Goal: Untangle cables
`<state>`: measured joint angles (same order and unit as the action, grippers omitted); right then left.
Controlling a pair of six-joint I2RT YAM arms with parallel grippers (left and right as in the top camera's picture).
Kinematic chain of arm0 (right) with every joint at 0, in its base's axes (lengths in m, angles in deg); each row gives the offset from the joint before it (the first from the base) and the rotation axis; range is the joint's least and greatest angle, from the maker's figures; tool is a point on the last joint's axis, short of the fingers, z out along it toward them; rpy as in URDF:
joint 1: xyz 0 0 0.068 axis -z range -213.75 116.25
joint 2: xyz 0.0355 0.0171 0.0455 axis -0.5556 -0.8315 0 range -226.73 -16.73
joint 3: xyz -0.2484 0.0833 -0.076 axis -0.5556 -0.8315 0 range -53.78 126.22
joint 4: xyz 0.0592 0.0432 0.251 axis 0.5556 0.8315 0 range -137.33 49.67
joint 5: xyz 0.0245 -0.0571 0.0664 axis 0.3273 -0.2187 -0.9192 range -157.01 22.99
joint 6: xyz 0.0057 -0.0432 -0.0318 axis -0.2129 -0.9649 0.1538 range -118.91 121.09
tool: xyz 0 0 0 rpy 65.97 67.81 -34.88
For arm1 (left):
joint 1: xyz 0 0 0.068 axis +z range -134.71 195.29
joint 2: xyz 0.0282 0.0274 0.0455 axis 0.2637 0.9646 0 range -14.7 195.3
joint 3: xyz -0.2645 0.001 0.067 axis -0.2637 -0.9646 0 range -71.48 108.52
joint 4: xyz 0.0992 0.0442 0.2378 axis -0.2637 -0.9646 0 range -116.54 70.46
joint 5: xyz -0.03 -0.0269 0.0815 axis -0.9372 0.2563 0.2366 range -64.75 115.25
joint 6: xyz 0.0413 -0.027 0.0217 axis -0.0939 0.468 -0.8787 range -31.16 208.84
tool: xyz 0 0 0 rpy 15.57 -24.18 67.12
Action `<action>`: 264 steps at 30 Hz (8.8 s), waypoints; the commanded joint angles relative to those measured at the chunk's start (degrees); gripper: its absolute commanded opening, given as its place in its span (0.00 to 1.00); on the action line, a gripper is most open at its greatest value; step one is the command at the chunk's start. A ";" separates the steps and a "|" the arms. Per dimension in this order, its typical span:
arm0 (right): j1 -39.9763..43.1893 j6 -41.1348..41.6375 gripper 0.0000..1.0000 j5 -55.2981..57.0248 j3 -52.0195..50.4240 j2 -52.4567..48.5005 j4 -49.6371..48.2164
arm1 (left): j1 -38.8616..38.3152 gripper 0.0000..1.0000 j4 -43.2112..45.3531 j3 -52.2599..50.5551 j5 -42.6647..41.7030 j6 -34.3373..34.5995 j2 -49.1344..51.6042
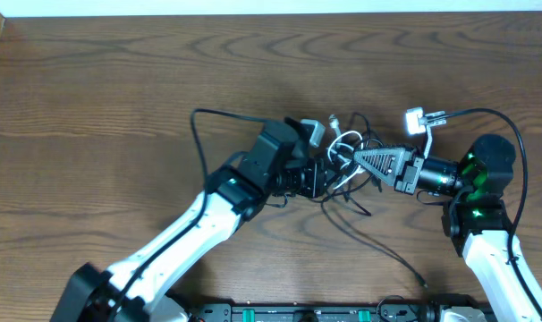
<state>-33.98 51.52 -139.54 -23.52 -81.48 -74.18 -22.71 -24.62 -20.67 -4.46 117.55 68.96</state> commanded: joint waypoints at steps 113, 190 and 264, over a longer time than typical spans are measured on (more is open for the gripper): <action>-25.86 13.00 0.99 52.04 0.76 -1.16 9.38 | 20.50 0.08 39.76 -0.33 -13.57 28.61 -25.35; -21.62 -12.81 0.48 46.49 0.79 -6.78 26.05 | 22.99 0.08 0.76 -0.63 -0.87 16.37 -2.69; 7.69 -15.37 0.08 61.79 0.79 -6.78 28.39 | 22.82 0.08 9.42 -0.66 -44.09 -0.46 -15.61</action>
<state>-29.59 36.57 -83.15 -22.91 -88.45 -46.57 -0.11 -15.72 -22.07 -49.00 118.78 53.99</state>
